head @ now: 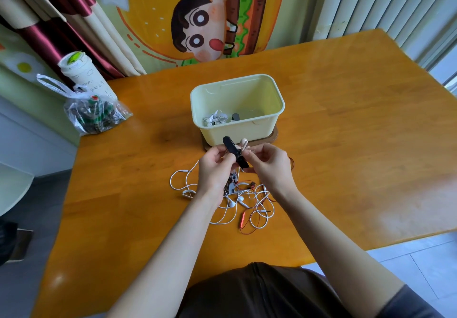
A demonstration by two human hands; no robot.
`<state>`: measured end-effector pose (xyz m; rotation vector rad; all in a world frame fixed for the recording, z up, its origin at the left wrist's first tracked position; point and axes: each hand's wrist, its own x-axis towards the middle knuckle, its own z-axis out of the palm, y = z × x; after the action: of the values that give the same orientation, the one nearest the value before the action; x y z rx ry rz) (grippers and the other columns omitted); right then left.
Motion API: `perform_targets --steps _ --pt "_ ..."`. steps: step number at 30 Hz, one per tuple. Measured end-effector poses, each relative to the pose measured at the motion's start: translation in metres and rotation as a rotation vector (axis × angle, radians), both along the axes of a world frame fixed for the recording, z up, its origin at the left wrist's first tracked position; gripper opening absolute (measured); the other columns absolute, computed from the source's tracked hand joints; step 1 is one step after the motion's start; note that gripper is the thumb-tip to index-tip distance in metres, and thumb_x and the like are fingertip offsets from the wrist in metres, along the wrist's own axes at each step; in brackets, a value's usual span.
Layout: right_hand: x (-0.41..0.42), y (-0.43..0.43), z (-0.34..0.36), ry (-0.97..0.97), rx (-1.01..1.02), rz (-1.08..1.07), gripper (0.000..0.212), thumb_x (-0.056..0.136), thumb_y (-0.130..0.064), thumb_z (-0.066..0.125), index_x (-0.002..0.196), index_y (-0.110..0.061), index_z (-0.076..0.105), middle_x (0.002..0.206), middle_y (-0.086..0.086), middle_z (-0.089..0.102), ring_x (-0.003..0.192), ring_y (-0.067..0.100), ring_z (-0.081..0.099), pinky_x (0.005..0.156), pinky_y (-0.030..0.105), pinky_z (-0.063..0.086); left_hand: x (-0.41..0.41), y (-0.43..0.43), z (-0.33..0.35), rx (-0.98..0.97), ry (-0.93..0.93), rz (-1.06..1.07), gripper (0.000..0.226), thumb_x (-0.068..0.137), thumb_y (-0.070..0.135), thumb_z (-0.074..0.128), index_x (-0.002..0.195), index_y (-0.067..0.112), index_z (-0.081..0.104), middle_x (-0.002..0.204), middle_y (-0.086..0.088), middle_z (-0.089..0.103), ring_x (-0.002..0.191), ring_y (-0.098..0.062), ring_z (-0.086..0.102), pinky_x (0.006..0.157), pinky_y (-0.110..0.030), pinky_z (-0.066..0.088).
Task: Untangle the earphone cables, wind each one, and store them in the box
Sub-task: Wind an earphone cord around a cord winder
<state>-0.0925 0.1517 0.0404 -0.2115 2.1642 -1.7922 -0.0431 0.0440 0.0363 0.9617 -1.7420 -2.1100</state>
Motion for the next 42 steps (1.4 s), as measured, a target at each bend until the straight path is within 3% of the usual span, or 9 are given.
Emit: perform_targets --steps 7,15,24,28,33,35,37,40,42 --pt "-0.0013 0.0011 0.0007 0.020 -0.032 -0.027 0.016 0.087 -0.018 0.066 0.086 -0.002 0.066 0.080 0.009 0.071 0.069 0.016 0.070 0.064 0.040 0.060 0.0042 -0.0001 0.0067 0.060 0.065 -0.072 0.021 0.092 0.003 0.056 0.109 0.009 0.067 0.108 -0.007 0.071 0.105 -0.021 0.066 0.086 -0.034 0.055" --pt "-0.0011 0.0045 0.0034 0.041 0.034 0.016 0.013 0.087 -0.024 0.067 0.077 -0.016 0.063 0.077 0.001 0.070 0.067 0.015 0.070 0.063 0.037 0.060 0.0021 -0.0005 0.0026 -0.067 -0.041 -0.068 0.024 0.086 0.023 0.070 0.108 0.012 0.069 0.103 -0.003 0.073 0.100 -0.017 0.068 0.091 -0.043 0.054" --pt "0.0024 0.0045 -0.0010 0.262 0.199 0.156 0.013 0.084 -0.023 0.068 0.082 -0.012 0.063 0.074 0.002 0.066 0.070 0.018 0.063 0.062 0.029 0.051 0.0084 -0.0039 0.0003 -0.049 -0.109 -0.037 0.022 0.093 0.000 0.052 0.105 0.007 0.068 0.100 -0.004 0.073 0.095 -0.016 0.069 0.080 -0.033 0.057" --pt "0.0045 0.0042 -0.0040 0.164 0.143 0.163 0.011 0.085 -0.024 0.067 0.080 -0.018 0.059 0.074 0.001 0.066 0.070 0.018 0.064 0.064 0.034 0.055 0.0096 -0.0039 0.0021 -0.056 -0.115 -0.036 0.024 0.092 -0.002 0.051 0.097 0.011 0.070 0.096 0.000 0.074 0.093 -0.015 0.069 0.079 -0.033 0.058" --pt "0.0054 0.0019 -0.0034 0.117 0.113 0.173 0.017 0.088 -0.024 0.064 0.076 -0.018 0.053 0.067 -0.006 0.058 0.059 0.006 0.054 0.054 0.017 0.046 0.0093 -0.0050 0.0032 -0.066 -0.132 -0.044 0.024 0.093 0.000 0.051 0.104 0.009 0.070 0.099 -0.001 0.074 0.091 -0.013 0.069 0.069 -0.025 0.057" --pt "0.0056 0.0009 -0.0029 0.080 0.094 0.180 0.017 0.089 -0.024 0.062 0.077 -0.020 0.051 0.066 -0.005 0.056 0.060 0.007 0.053 0.059 0.024 0.049 0.0098 -0.0059 0.0033 -0.050 -0.136 -0.047 0.023 0.094 0.001 0.051 0.105 0.009 0.070 0.099 -0.003 0.073 0.091 -0.014 0.069 0.071 -0.027 0.058" --pt "0.0047 0.0010 -0.0020 0.063 0.086 0.175 0.014 0.089 -0.025 0.061 0.079 -0.020 0.052 0.066 -0.005 0.054 0.059 0.006 0.053 0.062 0.028 0.051 0.0103 -0.0058 0.0031 -0.002 -0.129 -0.053 0.023 0.094 0.000 0.051 0.108 0.007 0.068 0.101 -0.006 0.072 0.092 -0.017 0.069 0.075 -0.031 0.059" --pt "0.0030 0.0030 -0.0002 0.054 0.037 0.159 0.012 0.091 -0.023 0.059 0.082 -0.019 0.053 0.068 -0.006 0.054 0.056 -0.003 0.052 0.055 0.013 0.045 0.0101 -0.0023 0.0029 0.108 -0.081 -0.074 0.023 0.094 0.002 0.052 0.112 0.005 0.066 0.102 -0.011 0.071 0.092 -0.018 0.068 0.079 -0.034 0.058" --pt "0.0026 0.0037 -0.0004 0.047 0.008 0.161 0.010 0.091 -0.026 0.060 0.085 -0.019 0.055 0.074 -0.006 0.059 0.062 -0.001 0.055 0.059 0.014 0.047 0.0092 -0.0007 0.0025 0.185 -0.055 -0.062 0.025 0.094 0.001 0.050 0.114 0.005 0.064 0.104 -0.013 0.070 0.095 -0.020 0.067 0.080 -0.034 0.057"
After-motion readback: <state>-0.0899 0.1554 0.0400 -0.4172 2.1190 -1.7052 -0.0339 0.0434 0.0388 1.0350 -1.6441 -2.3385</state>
